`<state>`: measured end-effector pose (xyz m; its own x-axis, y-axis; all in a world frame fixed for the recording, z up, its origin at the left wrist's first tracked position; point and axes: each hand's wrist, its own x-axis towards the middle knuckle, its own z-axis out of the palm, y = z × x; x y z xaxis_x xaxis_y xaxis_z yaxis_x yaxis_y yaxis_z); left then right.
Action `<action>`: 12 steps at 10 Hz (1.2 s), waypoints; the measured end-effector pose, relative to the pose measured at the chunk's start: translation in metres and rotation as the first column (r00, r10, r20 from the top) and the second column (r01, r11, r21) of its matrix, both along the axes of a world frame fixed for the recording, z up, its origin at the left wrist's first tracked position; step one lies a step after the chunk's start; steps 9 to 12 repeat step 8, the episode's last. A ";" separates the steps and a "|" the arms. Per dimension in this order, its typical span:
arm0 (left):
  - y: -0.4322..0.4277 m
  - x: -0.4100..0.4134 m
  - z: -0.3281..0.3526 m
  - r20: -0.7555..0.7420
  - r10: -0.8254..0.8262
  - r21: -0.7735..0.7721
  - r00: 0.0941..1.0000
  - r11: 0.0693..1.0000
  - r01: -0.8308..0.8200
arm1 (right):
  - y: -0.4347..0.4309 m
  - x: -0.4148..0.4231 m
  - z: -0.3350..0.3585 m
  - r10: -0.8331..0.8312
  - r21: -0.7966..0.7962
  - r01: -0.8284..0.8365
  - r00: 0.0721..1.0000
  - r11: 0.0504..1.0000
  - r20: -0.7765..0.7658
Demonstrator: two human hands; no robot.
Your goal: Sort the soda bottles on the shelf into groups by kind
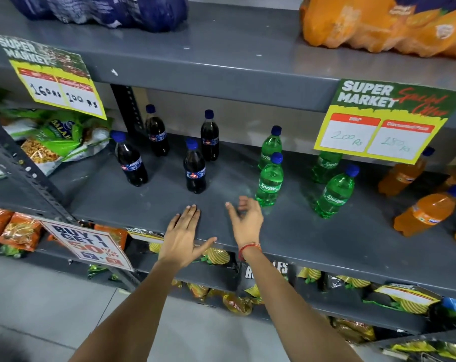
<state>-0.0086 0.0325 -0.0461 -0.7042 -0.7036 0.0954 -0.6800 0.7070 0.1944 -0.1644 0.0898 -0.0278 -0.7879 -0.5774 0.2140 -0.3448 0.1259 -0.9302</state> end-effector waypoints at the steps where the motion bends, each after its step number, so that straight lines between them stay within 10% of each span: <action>1: -0.012 0.016 0.001 -0.021 0.000 0.002 1.000 1.000 0.000 | -0.036 0.016 0.004 0.202 0.111 -0.204 0.979 0.973 0.029; 12: -0.036 0.032 0.015 -0.134 0.031 0.102 0.991 0.995 -0.018 | -0.077 0.027 0.007 0.282 0.145 -0.275 0.959 0.950 -0.027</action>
